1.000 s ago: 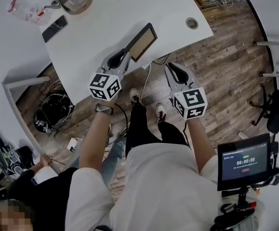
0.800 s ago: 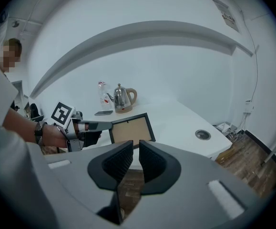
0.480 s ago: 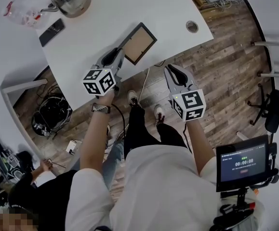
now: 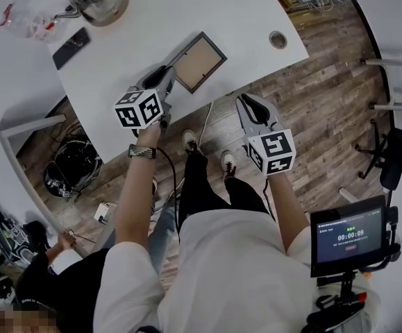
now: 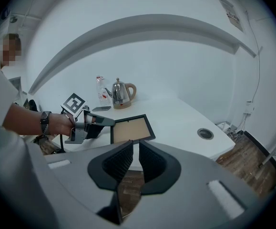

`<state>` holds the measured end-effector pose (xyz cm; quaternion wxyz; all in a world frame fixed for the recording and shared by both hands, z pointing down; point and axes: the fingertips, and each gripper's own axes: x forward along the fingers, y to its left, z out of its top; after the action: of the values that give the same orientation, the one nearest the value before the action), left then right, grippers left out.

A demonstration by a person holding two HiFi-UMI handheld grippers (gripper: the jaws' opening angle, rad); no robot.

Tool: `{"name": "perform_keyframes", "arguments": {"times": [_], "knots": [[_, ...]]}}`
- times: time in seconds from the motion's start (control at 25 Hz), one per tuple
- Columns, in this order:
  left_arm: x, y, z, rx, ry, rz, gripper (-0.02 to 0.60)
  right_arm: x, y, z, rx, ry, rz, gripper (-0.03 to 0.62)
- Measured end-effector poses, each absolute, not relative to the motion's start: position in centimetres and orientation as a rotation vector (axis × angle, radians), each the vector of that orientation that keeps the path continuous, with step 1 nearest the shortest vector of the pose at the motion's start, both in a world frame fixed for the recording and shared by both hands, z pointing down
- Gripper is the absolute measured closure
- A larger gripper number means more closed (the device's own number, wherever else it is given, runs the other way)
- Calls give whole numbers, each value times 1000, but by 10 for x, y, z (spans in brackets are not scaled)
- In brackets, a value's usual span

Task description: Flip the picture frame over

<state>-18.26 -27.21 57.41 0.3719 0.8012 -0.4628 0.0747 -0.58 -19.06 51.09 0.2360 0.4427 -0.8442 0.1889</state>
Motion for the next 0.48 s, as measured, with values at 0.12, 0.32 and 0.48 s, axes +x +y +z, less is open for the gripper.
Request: {"name": "perform_keyframes", "arguments": {"times": [0.12, 0.32, 0.48], "knots": [[-184, -272, 579, 2044, -1211, 280, 465, -6, -191, 512, 1215, -2316, 522, 553], [-188, -274, 585, 2032, -1241, 376, 460, -8, -193, 510, 1218, -2319, 524, 553], [-191, -273, 594, 2062, -1286, 549, 462, -8, -193, 511, 1219, -2316, 527, 553]]}}
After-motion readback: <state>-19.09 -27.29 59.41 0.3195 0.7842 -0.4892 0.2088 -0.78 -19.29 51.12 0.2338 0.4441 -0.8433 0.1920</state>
